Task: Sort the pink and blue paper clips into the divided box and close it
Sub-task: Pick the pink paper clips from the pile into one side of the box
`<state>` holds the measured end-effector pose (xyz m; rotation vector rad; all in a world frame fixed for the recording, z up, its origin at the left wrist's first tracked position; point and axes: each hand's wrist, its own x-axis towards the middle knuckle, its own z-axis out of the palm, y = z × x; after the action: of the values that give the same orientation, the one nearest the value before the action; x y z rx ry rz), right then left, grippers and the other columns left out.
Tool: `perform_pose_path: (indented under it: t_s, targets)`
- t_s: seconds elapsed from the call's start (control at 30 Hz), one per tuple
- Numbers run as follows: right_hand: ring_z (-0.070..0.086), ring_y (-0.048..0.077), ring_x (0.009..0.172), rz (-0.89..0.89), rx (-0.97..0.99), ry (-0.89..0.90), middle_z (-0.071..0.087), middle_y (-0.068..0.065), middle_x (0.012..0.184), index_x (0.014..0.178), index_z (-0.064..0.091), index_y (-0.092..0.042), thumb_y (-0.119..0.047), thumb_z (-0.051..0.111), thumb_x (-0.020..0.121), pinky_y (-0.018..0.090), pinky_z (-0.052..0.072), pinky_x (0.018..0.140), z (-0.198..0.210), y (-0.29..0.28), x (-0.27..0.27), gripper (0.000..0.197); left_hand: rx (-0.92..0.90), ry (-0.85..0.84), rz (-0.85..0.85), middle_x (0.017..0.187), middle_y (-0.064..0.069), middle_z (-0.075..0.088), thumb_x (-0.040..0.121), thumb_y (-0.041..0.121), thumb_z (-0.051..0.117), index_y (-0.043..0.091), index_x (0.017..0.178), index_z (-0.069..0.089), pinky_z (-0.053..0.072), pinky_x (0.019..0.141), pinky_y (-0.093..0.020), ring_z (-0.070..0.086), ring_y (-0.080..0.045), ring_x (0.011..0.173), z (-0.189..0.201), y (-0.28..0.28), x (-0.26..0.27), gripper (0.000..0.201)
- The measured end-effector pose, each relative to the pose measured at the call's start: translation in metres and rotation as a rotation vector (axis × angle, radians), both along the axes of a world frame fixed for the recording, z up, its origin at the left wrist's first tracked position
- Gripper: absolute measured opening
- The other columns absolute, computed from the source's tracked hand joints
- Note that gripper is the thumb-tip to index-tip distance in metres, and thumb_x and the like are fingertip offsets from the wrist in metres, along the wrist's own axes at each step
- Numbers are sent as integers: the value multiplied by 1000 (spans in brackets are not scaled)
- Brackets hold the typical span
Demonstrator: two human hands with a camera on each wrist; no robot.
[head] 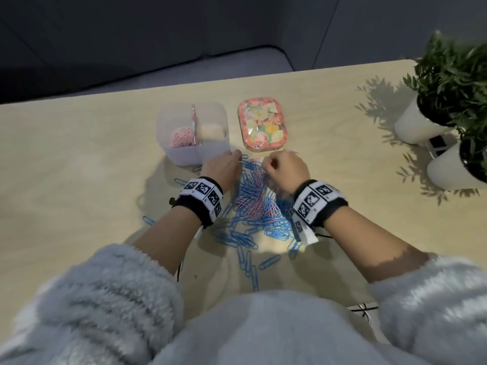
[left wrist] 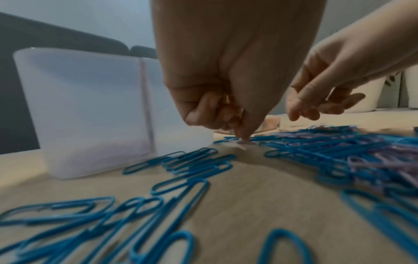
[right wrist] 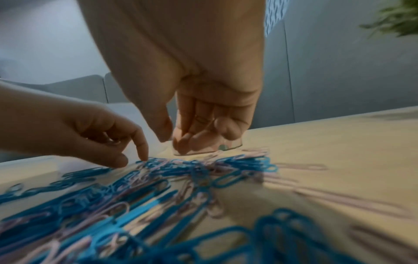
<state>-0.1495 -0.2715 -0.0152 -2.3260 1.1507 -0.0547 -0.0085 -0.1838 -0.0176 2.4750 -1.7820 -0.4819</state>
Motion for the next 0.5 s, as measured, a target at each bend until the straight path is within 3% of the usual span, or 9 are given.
perform_pose_path:
  t_s: [0.1, 0.2, 0.3, 0.4, 0.5]
  targets:
    - [62, 26, 75, -34, 11, 72, 65, 4, 79, 81, 59, -13, -39, 54, 89, 36, 52, 70, -4, 3, 21, 28, 63, -61, -50, 107, -10, 60, 91, 15, 53, 9, 117, 43, 49, 64, -37, 63, -33, 88, -6, -5, 3, 29]
    - [62, 30, 87, 12, 35, 150, 66, 10, 91, 86, 59, -11, -33, 59, 86, 37, 48, 74, -10, 12, 28, 21, 45, -123, -75, 109, -11, 60, 95, 14, 46, 7, 114, 45, 47, 64, -36, 64, -32, 91, -7, -3, 3, 21]
    - [59, 24, 79, 17, 160, 11, 62, 1, 77, 74, 56, -19, -24, 62, 83, 30, 41, 67, -15, 18, 21, 13, 56, -134, -73, 115, -14, 57, 96, 10, 41, 5, 114, 47, 49, 71, -39, 62, -34, 99, -5, 5, 5, 20]
    - [52, 15, 59, -7, 382, -274, 59, 1, 63, 70, 63, -12, -21, 70, 79, 29, 42, 59, -10, 17, 5, 15, 56, 66, 13, 110, -16, 55, 94, 8, 43, 2, 109, 49, 47, 76, -42, 60, -33, 94, -3, 16, 9, 17]
    - [48, 12, 53, -114, 578, -392, 58, 6, 64, 80, 66, -1, -16, 70, 80, 23, 40, 51, -3, -2, -15, 16, -29, 485, 230, 78, -5, 53, 94, 13, 43, 10, 81, 49, 38, 60, -28, 50, -20, 68, 3, 22, 12, 15]
